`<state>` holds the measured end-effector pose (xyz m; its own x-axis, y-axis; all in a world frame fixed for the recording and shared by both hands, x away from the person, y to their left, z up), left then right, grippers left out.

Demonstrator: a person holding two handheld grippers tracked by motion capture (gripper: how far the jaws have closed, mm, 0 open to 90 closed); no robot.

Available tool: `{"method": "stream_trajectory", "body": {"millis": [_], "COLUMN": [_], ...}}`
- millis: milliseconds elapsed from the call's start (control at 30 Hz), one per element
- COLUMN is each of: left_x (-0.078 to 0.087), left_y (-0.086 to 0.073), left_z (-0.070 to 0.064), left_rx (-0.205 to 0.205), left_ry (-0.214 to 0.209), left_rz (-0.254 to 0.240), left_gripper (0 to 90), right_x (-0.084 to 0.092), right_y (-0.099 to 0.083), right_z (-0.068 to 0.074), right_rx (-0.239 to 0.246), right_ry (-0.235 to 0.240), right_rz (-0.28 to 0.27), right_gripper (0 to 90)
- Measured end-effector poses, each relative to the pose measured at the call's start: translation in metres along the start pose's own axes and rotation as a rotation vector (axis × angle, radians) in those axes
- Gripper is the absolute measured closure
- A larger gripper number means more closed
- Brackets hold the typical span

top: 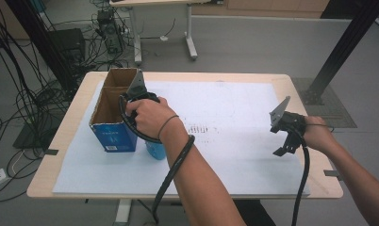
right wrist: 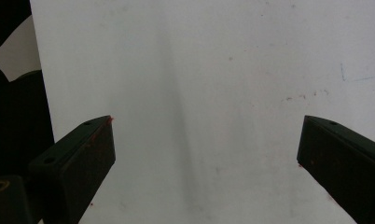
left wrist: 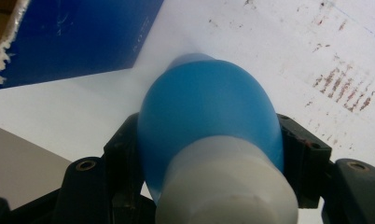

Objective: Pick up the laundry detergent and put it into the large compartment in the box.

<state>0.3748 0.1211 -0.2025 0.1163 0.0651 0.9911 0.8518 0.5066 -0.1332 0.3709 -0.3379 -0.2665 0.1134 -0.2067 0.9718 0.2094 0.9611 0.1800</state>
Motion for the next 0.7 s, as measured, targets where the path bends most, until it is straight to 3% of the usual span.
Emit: {"method": "stream_trajectory", "body": {"millis": [33, 67, 100, 167, 233, 267, 333, 400, 500, 533, 700], "left_x": [0.0, 0.0, 0.0002, 0.0003, 0.0004, 0.0002, 0.0003, 0.0003, 0.0002, 0.0004, 0.0002], "left_y": [0.0, 0.0003, 0.0007, 0.0013, 0.0018, 0.0009, 0.0013, 0.0012, 0.001, 0.001, 0.0006], "left_z": [0.0001, 0.0005, 0.0011, 0.0019, 0.0019, 0.0021, 0.0022, 0.0026, 0.0031, 0.0031, 0.002], "left_rx": [0.0, 0.0, -0.001, -0.001, 0.0, 0.0, -0.002, -0.002, 0.001, -0.002, -0.001], "left_ry": [0.0, -0.001, -0.003, -0.003, -0.003, -0.004, -0.004, -0.006, -0.008, -0.006, -0.003], "left_rz": [0.0, 0.001, 0.004, 0.006, 0.008, 0.002, 0.006, 0.005, 0.004, 0.004, 0.003], "left_gripper": [35.4, 35.4, 35.4, 35.4, 35.4, 35.5, 35.4, 35.4, 35.4, 35.5, 35.5], "right_x": [0.0006, -0.0001, 0.001, 0.0004, 0.0007, -0.0006, -0.0005, 0.0009, 0.0013, 0.0011, 0.0025], "right_y": [0.0003, -0.0005, 0.0002, -0.0008, 0.0002, 0.0007, 0.0013, 0.0026, 0.0021, 0.0016, 0.0025], "right_z": [0.0007, -0.0018, 0.0004, -0.0017, 0.0005, -0.002, -0.0022, 0.0011, 0.0007, -0.0015, 0.0011], "right_rx": [-0.004, 0.026, -0.002, 0.021, -0.002, 0.023, 0.027, -0.01, -0.004, 0.025, -0.001], "right_ry": [-0.002, -0.003, -0.002, -0.003, -0.004, -0.001, -0.001, -0.002, -0.002, -0.004, -0.005], "right_rz": [0.002, -0.009, 0.001, -0.01, -0.001, -0.005, -0.003, 0.01, 0.005, -0.004, 0.007], "right_gripper": [4.2, 4.2, 4.2, 4.2, 4.2, 4.2, 4.2, 4.2, 4.2, 4.2, 4.2]}}
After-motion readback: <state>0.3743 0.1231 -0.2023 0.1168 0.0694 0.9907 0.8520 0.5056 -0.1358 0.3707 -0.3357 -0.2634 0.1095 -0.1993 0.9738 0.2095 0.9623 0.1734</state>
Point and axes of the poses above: each handheld gripper's, and its own axes: x roughly backward along the jaws, y roughly out of its top, z roughly to its left, the point moved 3 cm from there along -x, roughly forward along the jaws, and after that the axes turned 5 degrees about z, right-handed, at the moved point
